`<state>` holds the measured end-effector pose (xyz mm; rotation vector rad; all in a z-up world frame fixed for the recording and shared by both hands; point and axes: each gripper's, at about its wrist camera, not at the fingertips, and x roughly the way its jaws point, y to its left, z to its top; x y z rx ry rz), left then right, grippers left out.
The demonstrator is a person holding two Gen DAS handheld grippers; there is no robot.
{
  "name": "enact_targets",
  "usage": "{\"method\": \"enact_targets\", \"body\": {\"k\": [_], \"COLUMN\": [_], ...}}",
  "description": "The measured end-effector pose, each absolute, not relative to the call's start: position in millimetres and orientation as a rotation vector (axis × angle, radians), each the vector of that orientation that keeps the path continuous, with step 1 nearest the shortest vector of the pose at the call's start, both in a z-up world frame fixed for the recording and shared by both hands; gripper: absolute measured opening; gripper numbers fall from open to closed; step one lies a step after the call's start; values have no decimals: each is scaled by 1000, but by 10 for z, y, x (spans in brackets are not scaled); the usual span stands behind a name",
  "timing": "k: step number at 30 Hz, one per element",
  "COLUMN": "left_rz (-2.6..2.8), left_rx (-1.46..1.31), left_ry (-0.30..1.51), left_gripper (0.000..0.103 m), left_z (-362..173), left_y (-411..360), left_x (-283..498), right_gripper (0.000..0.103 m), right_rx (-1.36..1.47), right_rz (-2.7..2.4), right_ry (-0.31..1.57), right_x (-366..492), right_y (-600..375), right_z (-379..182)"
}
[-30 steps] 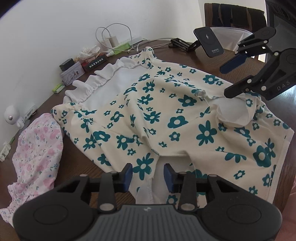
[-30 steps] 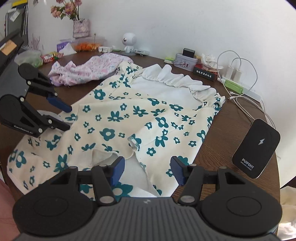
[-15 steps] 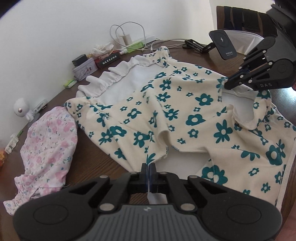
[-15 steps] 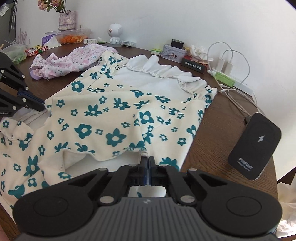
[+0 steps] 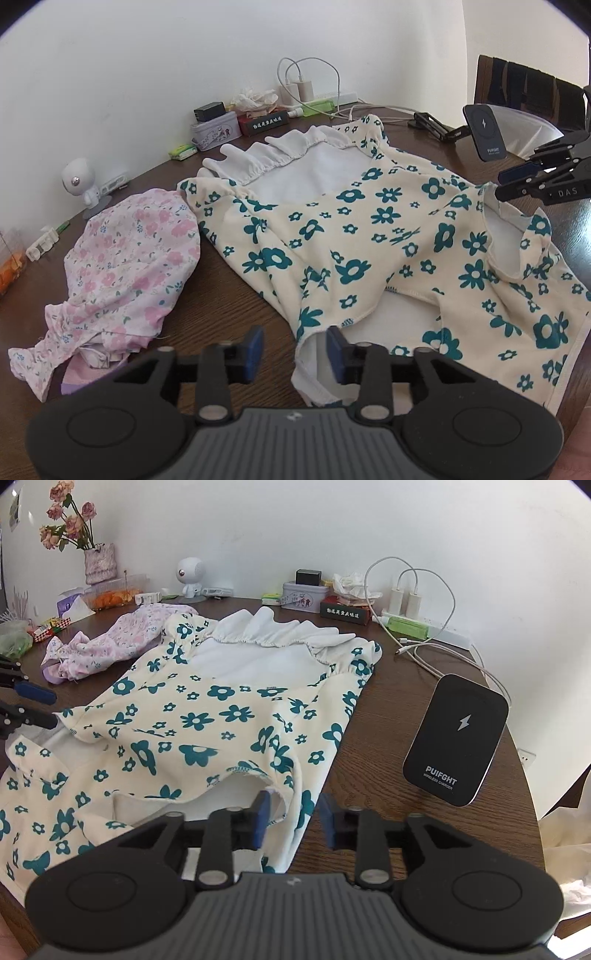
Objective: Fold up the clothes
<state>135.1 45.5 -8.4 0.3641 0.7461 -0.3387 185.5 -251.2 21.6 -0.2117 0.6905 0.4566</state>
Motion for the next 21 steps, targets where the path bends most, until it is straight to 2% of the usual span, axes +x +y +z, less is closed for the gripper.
{"method": "enact_targets", "body": {"k": [5,6,7,8,9,10,11,12,17,19,21], "left_rz": [-321,-324,-325,-325,-322,-320,-317,-312,-307,-326,-337], "left_rx": [333,322,309,297,289,289,290,300,319,309,321], "left_ry": [792,804,814,813,812,810,808,804,785,776,762], "left_gripper": [52,46,35,29,17,7,5,4,4,12,34], "left_z": [-206,-237,-261,-282,-288,-291,-294,-292,-254,-224,-204], "left_y": [453,449,449,471,472,467,463,466,511,523,500], "left_x": [1448,1465,1478,1480,1480,1479,1477,1470,1416,1384,1342], "right_gripper": [45,45,45,40,25,16,8,5,5,18,62], "right_rx": [-196,-190,-185,-179,-174,-169,-168,-174,-200,-204,-211], "right_rz": [458,456,450,443,437,430,421,408,425,483,578], "right_ry": [723,732,736,736,736,735,733,731,762,767,726], "right_x": [1890,1904,1907,1901,1895,1889,1885,1885,1881,1901,1985], "right_y": [-2464,-2453,-2452,-2458,-2464,-2470,-2480,-2499,-2564,-2527,-2389], "right_z": [118,88,66,55,44,33,31,39,90,200,486]}}
